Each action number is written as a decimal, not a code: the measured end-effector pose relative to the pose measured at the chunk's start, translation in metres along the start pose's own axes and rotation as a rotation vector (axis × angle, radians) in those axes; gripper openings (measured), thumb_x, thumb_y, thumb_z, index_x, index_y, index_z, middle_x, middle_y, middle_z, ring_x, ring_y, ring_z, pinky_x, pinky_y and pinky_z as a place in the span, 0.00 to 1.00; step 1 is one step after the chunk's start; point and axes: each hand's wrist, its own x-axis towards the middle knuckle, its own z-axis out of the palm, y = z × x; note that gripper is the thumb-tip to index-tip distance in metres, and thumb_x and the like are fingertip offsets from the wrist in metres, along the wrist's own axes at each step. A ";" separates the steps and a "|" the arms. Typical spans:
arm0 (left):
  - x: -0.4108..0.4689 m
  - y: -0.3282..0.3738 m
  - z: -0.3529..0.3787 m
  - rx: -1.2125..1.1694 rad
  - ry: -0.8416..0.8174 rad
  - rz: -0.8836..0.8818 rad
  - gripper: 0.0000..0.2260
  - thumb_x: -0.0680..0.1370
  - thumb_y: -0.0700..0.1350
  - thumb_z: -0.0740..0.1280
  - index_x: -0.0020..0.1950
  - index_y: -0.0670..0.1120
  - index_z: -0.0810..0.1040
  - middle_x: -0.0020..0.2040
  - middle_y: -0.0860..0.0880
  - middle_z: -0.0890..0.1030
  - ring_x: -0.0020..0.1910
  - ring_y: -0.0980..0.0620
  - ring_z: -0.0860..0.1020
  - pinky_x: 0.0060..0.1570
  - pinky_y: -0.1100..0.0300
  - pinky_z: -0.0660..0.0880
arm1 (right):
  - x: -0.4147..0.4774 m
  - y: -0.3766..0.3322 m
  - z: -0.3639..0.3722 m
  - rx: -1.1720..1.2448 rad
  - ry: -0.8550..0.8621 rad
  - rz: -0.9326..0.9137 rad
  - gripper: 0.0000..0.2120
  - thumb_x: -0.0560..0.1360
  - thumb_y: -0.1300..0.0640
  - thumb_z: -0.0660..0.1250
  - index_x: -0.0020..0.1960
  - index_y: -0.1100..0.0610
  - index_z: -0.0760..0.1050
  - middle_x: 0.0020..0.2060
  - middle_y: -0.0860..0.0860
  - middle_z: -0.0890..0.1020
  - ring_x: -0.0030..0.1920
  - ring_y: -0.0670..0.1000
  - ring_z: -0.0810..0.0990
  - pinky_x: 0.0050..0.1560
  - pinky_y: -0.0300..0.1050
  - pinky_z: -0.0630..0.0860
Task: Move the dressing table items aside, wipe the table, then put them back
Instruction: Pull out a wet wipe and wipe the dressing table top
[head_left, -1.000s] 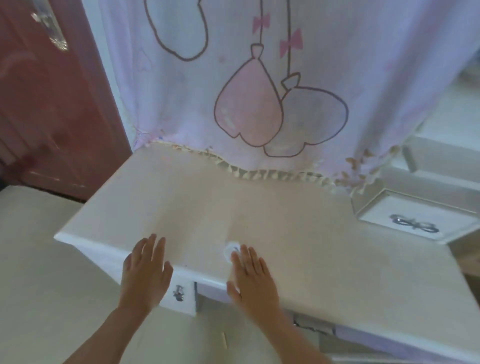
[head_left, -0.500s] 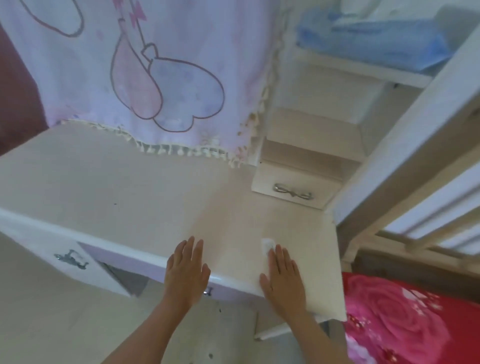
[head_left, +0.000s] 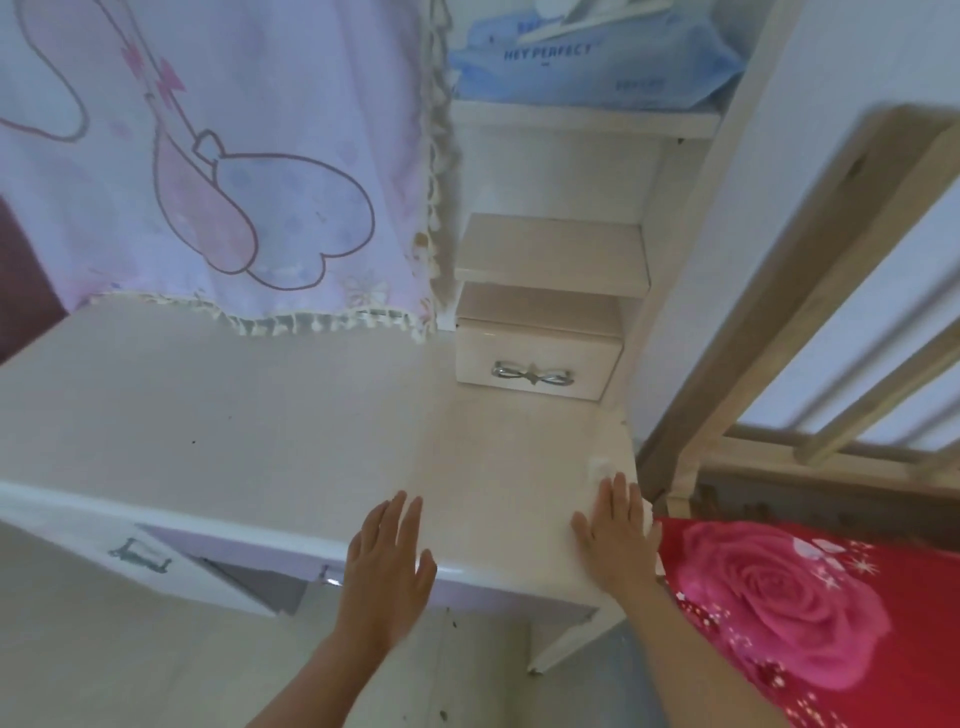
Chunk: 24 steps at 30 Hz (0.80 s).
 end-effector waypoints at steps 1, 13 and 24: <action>-0.003 -0.004 0.000 -0.003 0.016 0.005 0.22 0.70 0.50 0.55 0.62 0.43 0.69 0.56 0.42 0.80 0.57 0.46 0.71 0.42 0.50 0.79 | 0.006 0.000 0.000 0.061 -0.001 0.013 0.31 0.79 0.43 0.46 0.75 0.61 0.48 0.76 0.56 0.48 0.75 0.57 0.48 0.71 0.60 0.55; -0.043 -0.034 -0.037 -0.052 0.076 -0.118 0.21 0.73 0.46 0.61 0.65 0.40 0.72 0.61 0.40 0.77 0.60 0.40 0.75 0.49 0.45 0.77 | -0.004 0.016 -0.053 0.641 0.029 0.464 0.21 0.81 0.54 0.48 0.59 0.70 0.69 0.57 0.67 0.74 0.59 0.63 0.73 0.58 0.52 0.68; -0.073 -0.013 -0.131 -0.128 0.132 -0.212 0.25 0.79 0.45 0.58 0.75 0.42 0.56 0.75 0.44 0.59 0.73 0.44 0.58 0.69 0.51 0.60 | -0.089 -0.041 -0.130 0.743 -0.066 -0.102 0.26 0.70 0.75 0.52 0.68 0.67 0.64 0.62 0.62 0.71 0.52 0.51 0.68 0.36 0.34 0.64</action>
